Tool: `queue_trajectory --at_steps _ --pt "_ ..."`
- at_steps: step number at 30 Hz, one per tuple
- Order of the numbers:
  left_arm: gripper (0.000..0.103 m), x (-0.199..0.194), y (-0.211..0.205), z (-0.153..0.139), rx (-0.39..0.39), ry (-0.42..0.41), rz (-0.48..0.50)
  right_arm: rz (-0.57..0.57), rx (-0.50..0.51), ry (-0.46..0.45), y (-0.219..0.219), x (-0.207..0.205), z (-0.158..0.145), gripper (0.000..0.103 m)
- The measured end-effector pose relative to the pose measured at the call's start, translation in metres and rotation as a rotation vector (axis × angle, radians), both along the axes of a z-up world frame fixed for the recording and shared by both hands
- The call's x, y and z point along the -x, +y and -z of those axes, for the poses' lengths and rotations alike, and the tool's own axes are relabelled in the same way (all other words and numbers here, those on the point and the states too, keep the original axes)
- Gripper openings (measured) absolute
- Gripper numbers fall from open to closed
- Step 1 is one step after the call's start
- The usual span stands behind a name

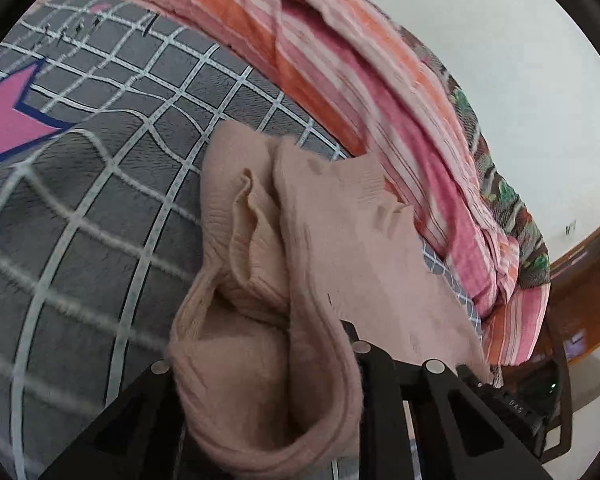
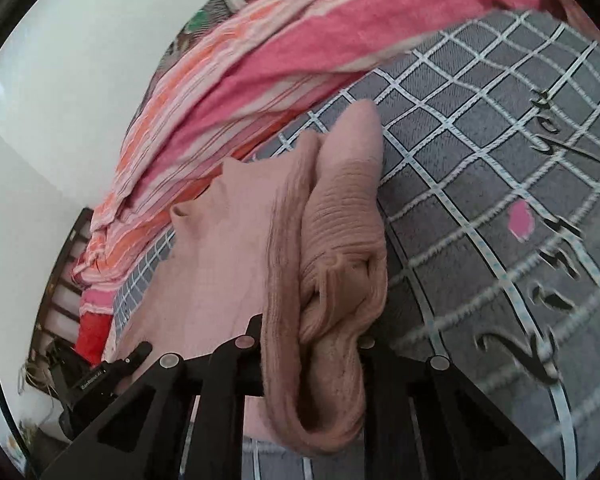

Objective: Fold small clothes

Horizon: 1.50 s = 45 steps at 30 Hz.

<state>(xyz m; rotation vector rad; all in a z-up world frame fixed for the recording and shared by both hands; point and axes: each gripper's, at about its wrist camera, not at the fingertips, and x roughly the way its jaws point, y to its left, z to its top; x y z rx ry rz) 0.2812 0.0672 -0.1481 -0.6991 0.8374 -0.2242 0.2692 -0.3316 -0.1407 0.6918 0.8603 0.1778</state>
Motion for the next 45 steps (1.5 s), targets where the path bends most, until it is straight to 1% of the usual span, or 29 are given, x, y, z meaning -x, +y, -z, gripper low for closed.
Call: queue_trajectory --at_steps 3,5,8,12,14,16,17,19,20,22,25,28,29,31,33,35,36,39,41,43,45 --pt "0.017 0.025 0.0 -0.003 -0.007 0.001 0.013 -0.021 0.016 -0.009 0.002 0.026 -0.008 0.016" --pt "0.017 0.045 0.0 -0.003 0.003 0.013 0.018 -0.038 0.013 -0.009 0.0 0.048 -0.009 0.016" --pt "0.018 0.08 0.0 -0.003 0.012 0.009 0.03 -0.057 0.019 -0.007 -0.003 0.082 -0.008 0.016" --pt "0.018 0.129 -0.001 -0.005 -0.011 -0.01 0.052 -0.081 0.039 -0.007 -0.004 0.124 -0.008 0.016" --pt "0.018 0.147 -0.002 -0.005 -0.018 -0.023 0.056 -0.088 0.037 -0.014 -0.005 0.143 -0.008 0.016" --pt "0.019 0.159 -0.006 -0.004 -0.046 -0.025 0.068 -0.075 0.037 -0.016 -0.006 0.157 -0.006 0.018" --pt "0.02 0.161 -0.007 -0.003 -0.061 -0.024 0.072 -0.077 0.051 -0.013 -0.005 0.16 -0.004 0.02" --pt "0.026 0.162 -0.007 -0.001 -0.071 -0.002 0.076 -0.092 0.104 0.017 -0.003 0.162 0.002 0.029" --pt "0.028 0.162 -0.003 0.001 -0.067 0.02 0.078 -0.098 0.114 0.023 -0.004 0.164 0.002 0.031" --pt "0.034 0.167 0.006 0.001 -0.062 0.034 0.084 -0.1 0.149 0.012 -0.008 0.171 -0.002 0.036" --pt "0.041 0.178 0.02 -0.004 -0.125 0.025 0.051 -0.089 0.227 -0.016 -0.014 0.179 -0.015 0.039" --pt "0.042 0.188 0.038 -0.016 -0.206 -0.016 -0.008 -0.057 0.318 -0.058 -0.018 0.182 -0.032 0.039" --pt "0.042 0.187 0.042 -0.02 -0.214 -0.021 -0.012 -0.048 0.341 -0.077 -0.019 0.181 -0.039 0.039" --pt "0.042 0.179 0.048 -0.027 -0.216 -0.03 -0.009 -0.049 0.353 -0.108 -0.018 0.174 -0.049 0.039" --pt "0.042 0.167 0.048 -0.035 -0.225 -0.044 0.002 -0.064 0.353 -0.117 -0.015 0.162 -0.054 0.039" --pt "0.043 0.153 0.04 -0.04 -0.233 -0.054 0.033 -0.087 0.361 -0.12 -0.007 0.146 -0.056 0.039" --pt "0.046 0.143 0.034 -0.042 -0.239 -0.056 0.059 -0.098 0.37 -0.117 -0.001 0.136 -0.055 0.039" --pt "0.047 0.118 0.016 -0.046 -0.263 -0.063 0.105 -0.117 0.388 -0.101 0.01 0.111 -0.051 0.039" --pt "0.049 0.104 0.008 -0.046 -0.279 -0.063 0.12 -0.124 0.398 -0.079 0.017 0.097 -0.047 0.039" --pt "0.05 0.088 0.002 -0.042 -0.297 -0.039 0.122 -0.128 0.426 -0.06 0.024 0.082 -0.042 0.039" --pt "0.05 0.074 -0.002 -0.037 -0.298 -0.027 0.13 -0.125 0.461 -0.028 0.028 0.066 -0.031 0.039"
